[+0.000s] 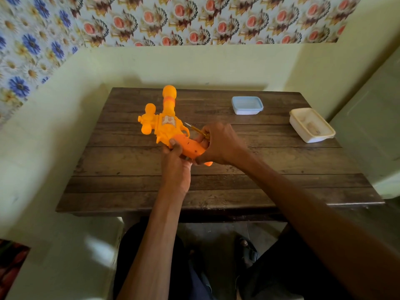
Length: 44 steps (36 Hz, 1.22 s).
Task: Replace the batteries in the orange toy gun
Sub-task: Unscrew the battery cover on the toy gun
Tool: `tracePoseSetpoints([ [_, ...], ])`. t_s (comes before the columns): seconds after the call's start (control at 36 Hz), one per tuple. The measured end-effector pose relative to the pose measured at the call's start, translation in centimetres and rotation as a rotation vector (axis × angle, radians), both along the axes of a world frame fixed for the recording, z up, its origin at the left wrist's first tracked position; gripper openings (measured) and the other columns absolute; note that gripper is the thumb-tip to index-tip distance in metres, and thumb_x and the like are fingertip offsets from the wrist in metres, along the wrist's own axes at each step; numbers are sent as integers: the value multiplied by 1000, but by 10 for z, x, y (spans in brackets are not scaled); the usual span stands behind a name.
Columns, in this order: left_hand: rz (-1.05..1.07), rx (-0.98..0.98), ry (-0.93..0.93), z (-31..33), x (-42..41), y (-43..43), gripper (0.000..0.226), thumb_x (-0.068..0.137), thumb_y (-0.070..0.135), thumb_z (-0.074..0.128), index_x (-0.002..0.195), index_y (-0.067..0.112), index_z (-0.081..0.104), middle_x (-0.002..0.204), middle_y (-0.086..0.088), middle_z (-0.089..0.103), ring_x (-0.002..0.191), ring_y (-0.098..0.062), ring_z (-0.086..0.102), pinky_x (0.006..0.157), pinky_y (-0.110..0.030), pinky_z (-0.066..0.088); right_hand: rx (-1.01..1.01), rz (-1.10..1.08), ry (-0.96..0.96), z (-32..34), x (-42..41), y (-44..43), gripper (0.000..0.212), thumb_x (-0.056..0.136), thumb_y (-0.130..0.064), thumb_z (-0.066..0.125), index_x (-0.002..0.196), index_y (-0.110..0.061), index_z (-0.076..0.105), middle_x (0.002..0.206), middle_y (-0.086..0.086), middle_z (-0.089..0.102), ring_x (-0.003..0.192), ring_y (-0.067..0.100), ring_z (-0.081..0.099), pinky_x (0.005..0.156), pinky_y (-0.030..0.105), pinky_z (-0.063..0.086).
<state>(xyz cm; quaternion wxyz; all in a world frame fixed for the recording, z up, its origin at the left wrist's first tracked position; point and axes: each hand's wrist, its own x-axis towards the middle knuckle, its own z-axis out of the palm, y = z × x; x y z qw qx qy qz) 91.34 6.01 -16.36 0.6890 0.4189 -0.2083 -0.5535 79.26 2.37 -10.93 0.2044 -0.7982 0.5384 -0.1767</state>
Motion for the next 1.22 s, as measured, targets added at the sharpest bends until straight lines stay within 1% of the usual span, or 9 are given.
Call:
tracePoseSetpoints([
  [0.14,7,35,46,-2,4,-1,41,104,26,39,144,13,39,128,-11,59,110,-23,61,80,-36,57,131,9,-123,-2,-5,3,44,61,-43,87,94,-24,66,86,-10,63,73,2,55,59,19,42],
  [0.22,12,41,89,-4,5,-3,43,104,24,39,146,15,36,137,-14,54,124,-30,55,102,-50,46,284,-17,-295,-3,-11,3,31,86,-45,67,104,-19,68,87,-4,65,75,7,57,67,26,46],
  [0.31,22,38,73,-5,4,-5,45,103,25,40,147,18,35,133,-11,56,124,-33,54,104,-54,43,252,-184,-288,-15,-15,-5,28,100,-23,44,95,-5,64,73,-1,56,64,8,48,59,27,38],
  [0.47,24,19,54,-4,2,-7,44,104,25,38,147,20,32,118,-4,61,108,-26,62,98,-50,47,120,-261,6,-43,-18,-21,19,87,-4,49,82,-8,68,77,9,63,77,26,60,60,28,41],
  [0.67,23,9,64,-7,4,-8,43,104,26,38,147,20,33,123,-6,59,106,-26,63,84,-42,53,-26,-301,6,-57,-14,-19,17,80,-10,60,92,-15,71,90,11,71,87,29,64,72,40,55],
  [0.78,30,23,61,-6,4,-8,45,103,26,41,147,19,33,127,-9,57,115,-31,59,93,-49,50,-109,-327,2,-57,-15,-18,23,76,-27,70,98,-22,73,98,8,73,95,29,64,82,39,54],
  [0.92,18,31,98,-7,6,-8,46,102,25,42,147,18,35,138,-13,53,125,-32,54,95,-49,50,-88,-195,-341,-20,-11,0,8,89,-24,66,92,-22,73,84,-13,70,71,-4,61,61,6,44],
  [1.03,-5,6,146,-2,4,-6,45,102,23,42,146,12,38,138,-17,52,119,-29,57,90,-40,55,-56,65,-222,-13,0,11,29,70,-31,83,95,-20,73,87,-8,70,74,1,60,65,13,45],
  [1.22,-24,-3,233,-1,6,-1,47,104,26,36,146,7,33,139,-24,49,116,-40,60,71,-41,59,-89,37,-98,-11,8,7,26,62,-31,84,82,-22,70,83,-5,72,77,10,67,72,38,58],
])
